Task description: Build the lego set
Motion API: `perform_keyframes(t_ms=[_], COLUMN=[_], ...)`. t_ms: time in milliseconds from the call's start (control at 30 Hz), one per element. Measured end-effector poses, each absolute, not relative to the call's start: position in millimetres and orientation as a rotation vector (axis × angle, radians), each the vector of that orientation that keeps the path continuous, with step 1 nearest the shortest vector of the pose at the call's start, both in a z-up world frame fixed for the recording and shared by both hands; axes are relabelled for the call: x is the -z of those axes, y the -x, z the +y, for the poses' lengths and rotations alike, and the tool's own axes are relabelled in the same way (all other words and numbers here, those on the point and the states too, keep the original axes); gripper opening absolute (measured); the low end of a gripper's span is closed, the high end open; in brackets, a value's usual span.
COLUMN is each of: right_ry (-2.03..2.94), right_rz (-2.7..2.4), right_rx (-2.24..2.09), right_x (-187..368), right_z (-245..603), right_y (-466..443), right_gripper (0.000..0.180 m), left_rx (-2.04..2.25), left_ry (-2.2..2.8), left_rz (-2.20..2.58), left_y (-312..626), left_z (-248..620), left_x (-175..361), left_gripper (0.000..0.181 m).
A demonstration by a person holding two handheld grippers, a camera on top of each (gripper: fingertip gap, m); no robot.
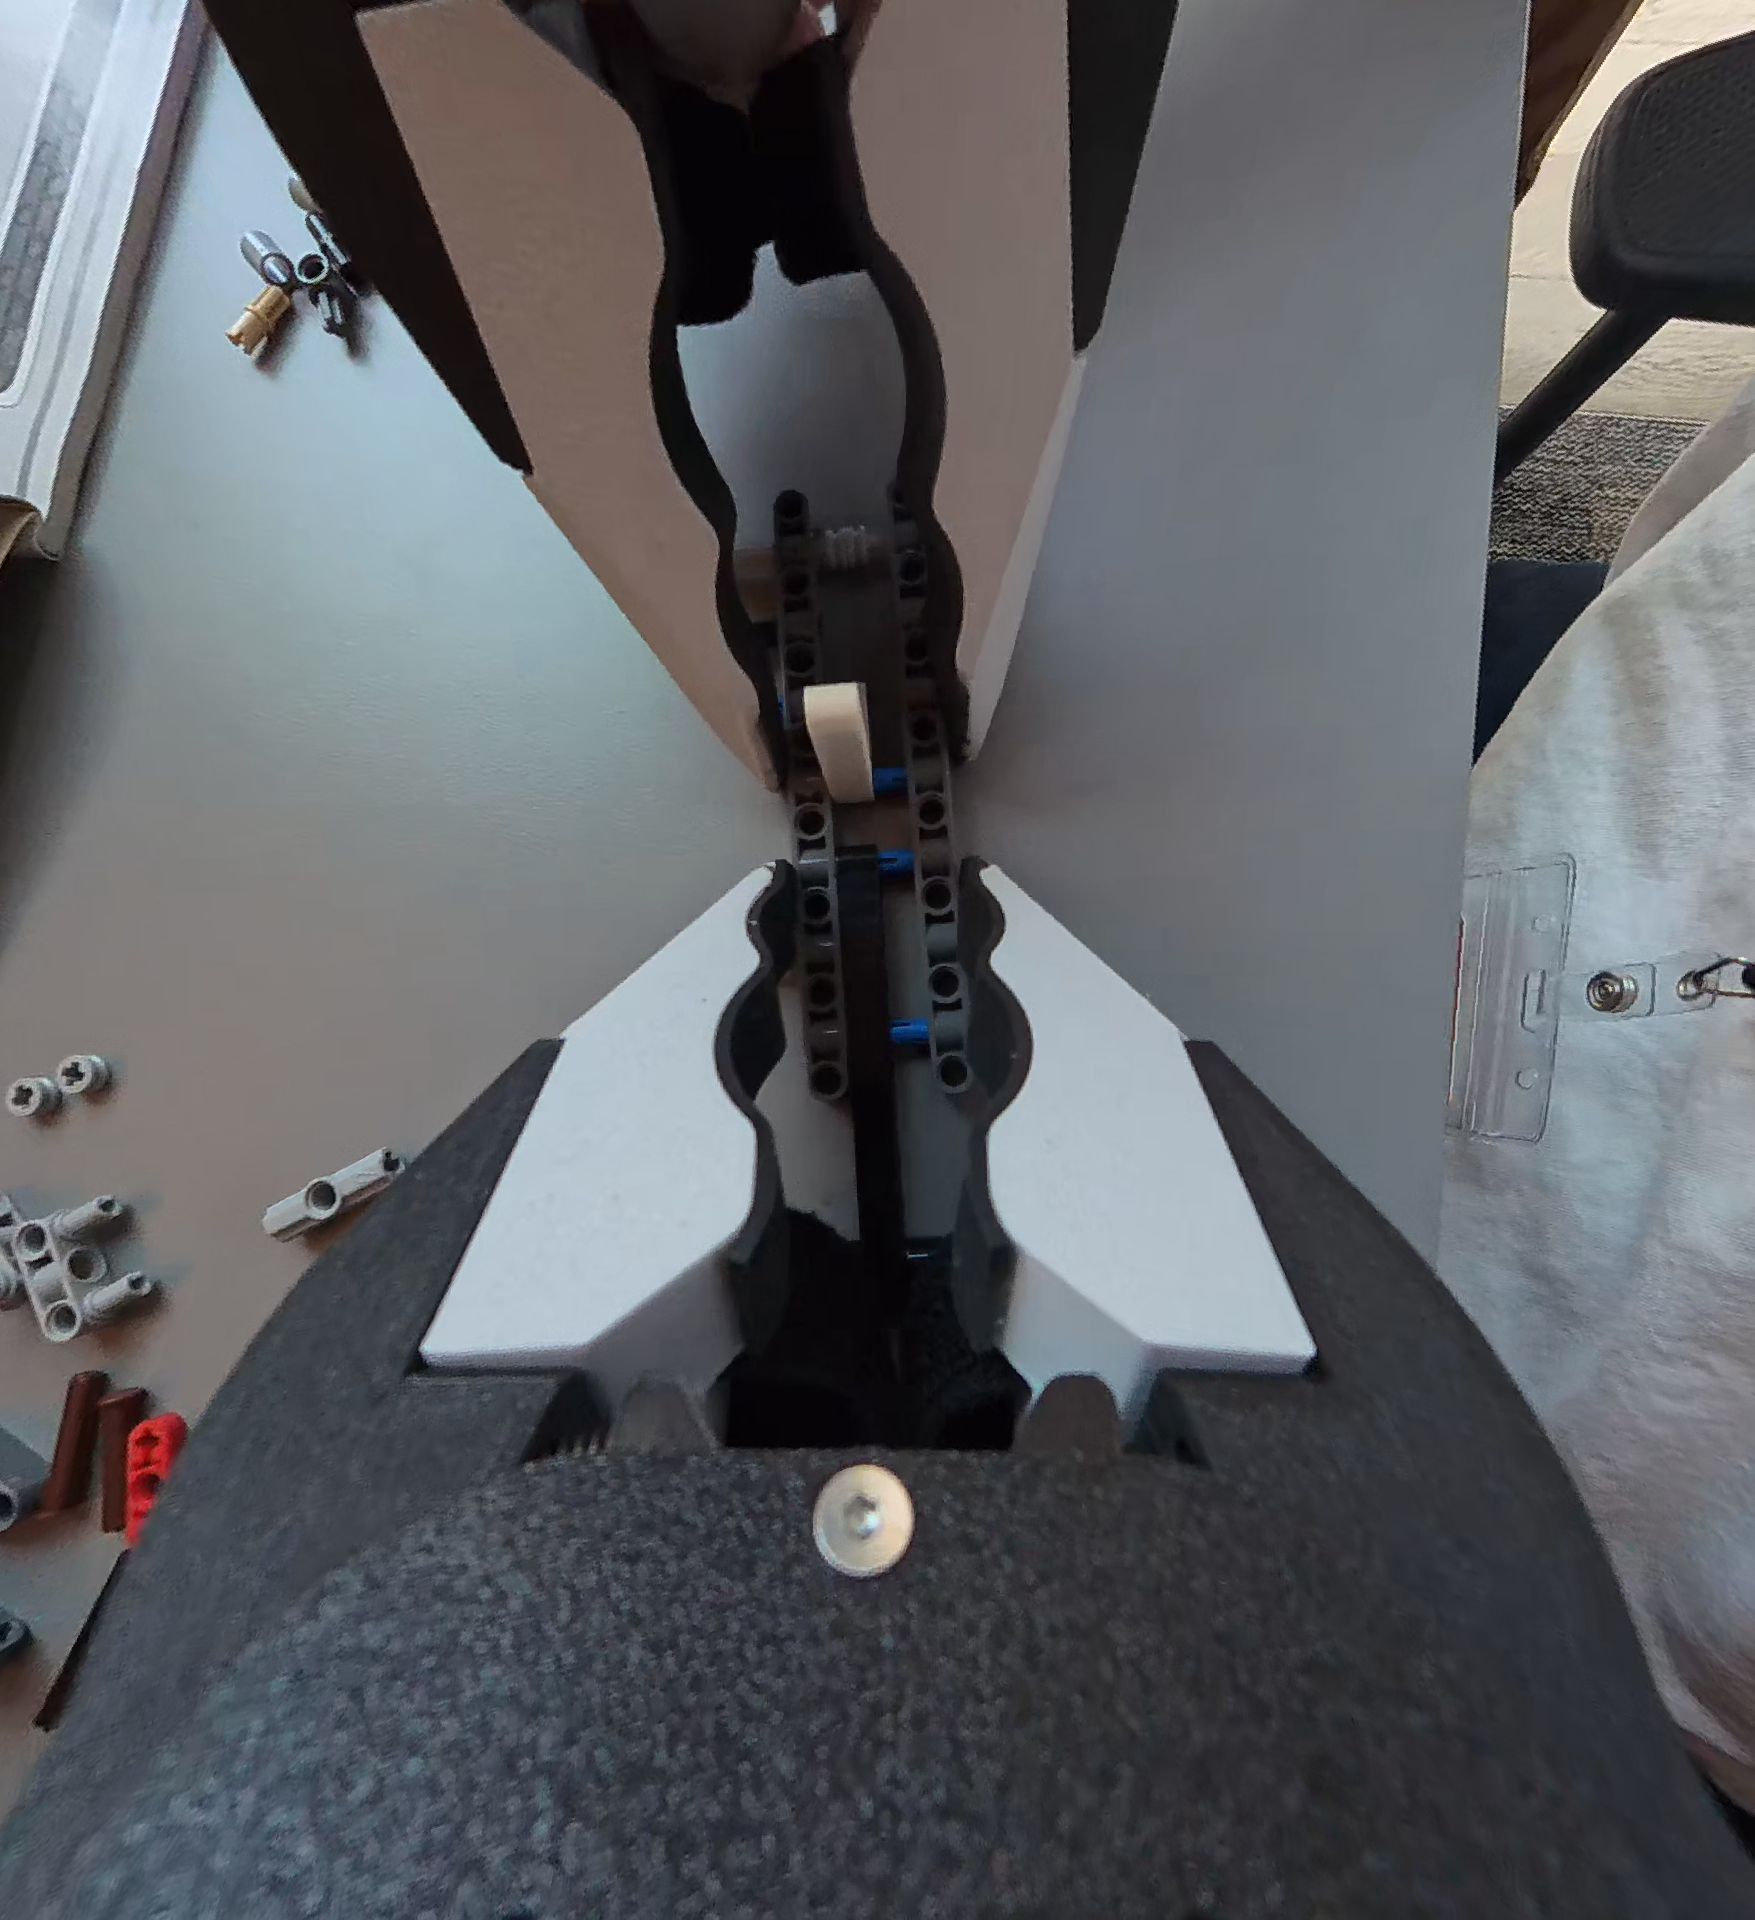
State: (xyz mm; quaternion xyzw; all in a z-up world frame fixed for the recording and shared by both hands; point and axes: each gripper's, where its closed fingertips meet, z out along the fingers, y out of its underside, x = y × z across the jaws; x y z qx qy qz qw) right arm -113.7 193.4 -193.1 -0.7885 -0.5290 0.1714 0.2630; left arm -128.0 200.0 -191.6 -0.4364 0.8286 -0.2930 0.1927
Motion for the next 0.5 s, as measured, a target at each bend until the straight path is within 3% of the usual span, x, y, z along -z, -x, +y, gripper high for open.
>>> perform_keyframes(t_ms=[433,467,500], right_ry=[2.175,2.183,2.185], right_rz=[-1.376,-1.370,-1.365], right_rx=[-0.501,-0.501,-0.506], right_x=[192.0,191.7,190.1], right_z=[191.8,190.6,188.0], right_y=[111.6,110.0,108.6], right_gripper=[0.023,0.025,0.038], left_rx=[0.841,0.857,0.849], left_ry=[1.215,1.213,1.211], left_rz=[2.270,2.265,2.256], left_y=[124.2,124.2,124.9], left_z=[197.1,194.7,195.0], left_x=[191.0,190.6,188.9], left_gripper=[0.023,0.023,0.024])
